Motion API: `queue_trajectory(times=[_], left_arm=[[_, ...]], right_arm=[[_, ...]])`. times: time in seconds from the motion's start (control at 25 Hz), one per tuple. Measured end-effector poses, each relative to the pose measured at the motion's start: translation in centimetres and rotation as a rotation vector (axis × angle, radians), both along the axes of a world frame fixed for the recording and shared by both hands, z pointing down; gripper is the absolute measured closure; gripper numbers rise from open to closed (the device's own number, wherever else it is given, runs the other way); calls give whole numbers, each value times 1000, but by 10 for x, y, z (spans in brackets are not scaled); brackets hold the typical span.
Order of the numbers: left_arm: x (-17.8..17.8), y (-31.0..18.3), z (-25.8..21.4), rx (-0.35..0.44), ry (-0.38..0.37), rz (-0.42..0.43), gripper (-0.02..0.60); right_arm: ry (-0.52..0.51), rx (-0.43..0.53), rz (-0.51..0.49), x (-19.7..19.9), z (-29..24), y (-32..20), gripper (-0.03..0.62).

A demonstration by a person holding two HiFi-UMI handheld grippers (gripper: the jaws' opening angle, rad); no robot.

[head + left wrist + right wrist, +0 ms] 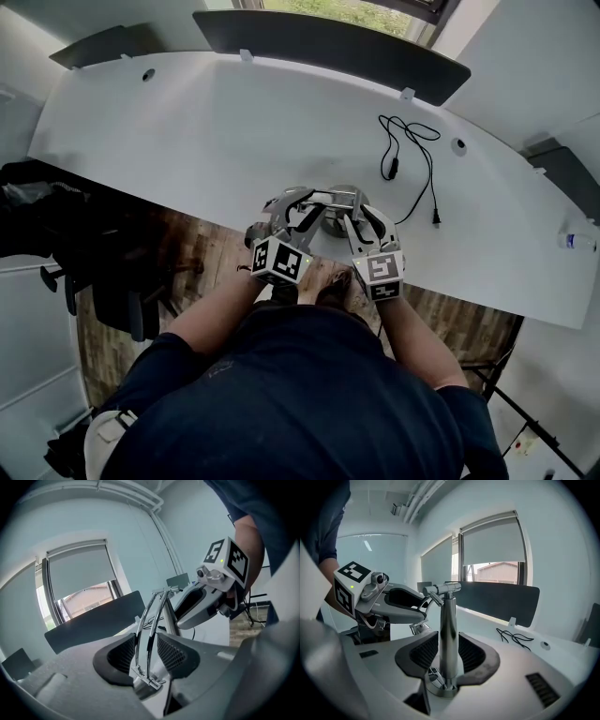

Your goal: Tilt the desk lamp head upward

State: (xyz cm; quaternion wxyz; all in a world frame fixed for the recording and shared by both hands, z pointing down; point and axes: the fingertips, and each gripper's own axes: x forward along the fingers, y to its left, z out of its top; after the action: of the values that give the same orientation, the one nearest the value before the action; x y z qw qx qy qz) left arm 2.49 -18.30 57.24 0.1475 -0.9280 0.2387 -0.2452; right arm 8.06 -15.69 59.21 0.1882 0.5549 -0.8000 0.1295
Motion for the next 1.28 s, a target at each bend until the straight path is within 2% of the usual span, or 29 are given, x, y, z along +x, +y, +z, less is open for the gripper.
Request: queue_trajectory(times=[0.36,0.52,0.68,0.88,0.92,1.0,1.16,1.28], left_arm=[[5,-12,1,67,5,-13,446],[5,-14,1,52,11,-32,445],[5,-15,11,37,-8,-43,445],[5,-24,18,57,-32,-56,454],[5,-26,19,62,-43,-53,479],[6,-27,21,73,-85,-38,483],[1,-36,19,87,-177,-54,494],[-1,-38,16,90,-218,-44,492]], right_arm=[[42,10,-24,-6,13,-21,450],[74,4,-27,-6,11,-24,447],[40,-9,-38,-10,13,-23,445],[64,18,-57,-11,17,-26,441],[56,16,-57,-11,17,-26,439],[50,1,-64,-13,17,-26,439],[108,-26,-84,-14,23,-26,439],[95,-51,-75,-15,23,-26,439]])
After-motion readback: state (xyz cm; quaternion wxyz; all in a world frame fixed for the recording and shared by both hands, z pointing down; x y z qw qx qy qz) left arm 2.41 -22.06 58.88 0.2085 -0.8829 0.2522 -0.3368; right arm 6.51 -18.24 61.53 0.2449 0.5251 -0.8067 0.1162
